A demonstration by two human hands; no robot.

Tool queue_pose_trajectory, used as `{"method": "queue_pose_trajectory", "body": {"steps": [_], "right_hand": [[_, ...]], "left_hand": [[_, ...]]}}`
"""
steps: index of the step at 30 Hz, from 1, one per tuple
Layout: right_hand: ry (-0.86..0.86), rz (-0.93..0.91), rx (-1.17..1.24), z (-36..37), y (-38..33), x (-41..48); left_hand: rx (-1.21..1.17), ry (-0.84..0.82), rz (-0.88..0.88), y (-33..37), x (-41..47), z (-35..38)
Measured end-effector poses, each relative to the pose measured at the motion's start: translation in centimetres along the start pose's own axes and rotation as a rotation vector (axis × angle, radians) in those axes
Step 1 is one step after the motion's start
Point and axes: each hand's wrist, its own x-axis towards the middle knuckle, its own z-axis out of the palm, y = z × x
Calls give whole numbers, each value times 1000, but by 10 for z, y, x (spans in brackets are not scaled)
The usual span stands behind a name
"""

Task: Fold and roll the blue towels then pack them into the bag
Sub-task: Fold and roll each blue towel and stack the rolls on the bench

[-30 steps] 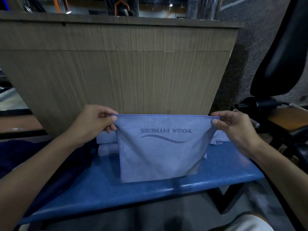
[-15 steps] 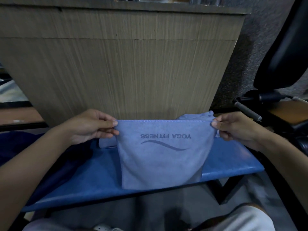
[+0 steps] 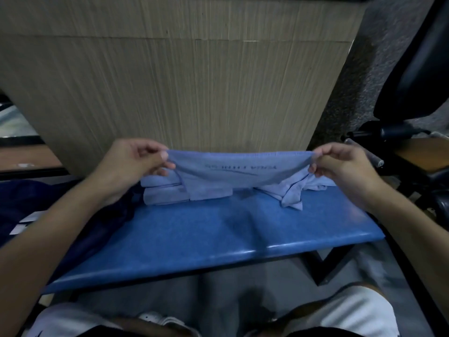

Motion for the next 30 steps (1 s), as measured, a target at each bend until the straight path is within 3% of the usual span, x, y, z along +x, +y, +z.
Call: {"method": "queue_pose_trajectory", "body": {"steps": [7,14,17,22,30], "right_hand": [[-196,348,-237,9,77,-66],[-325,422,-261,5,111,-80],[-266,408,-231,4,119,-69],[-90,380,-172,16,144,-43],[71,344,-257,38,214,5]], "left_hand": [[138,-169,-235,-98,-61,21],[321,-358,-324,-131,-76,23],[322,-313,-307,-135,-62,23],[271,-100,-260,-148,-26,33],[269,0,-315,-204,33,62]]}}
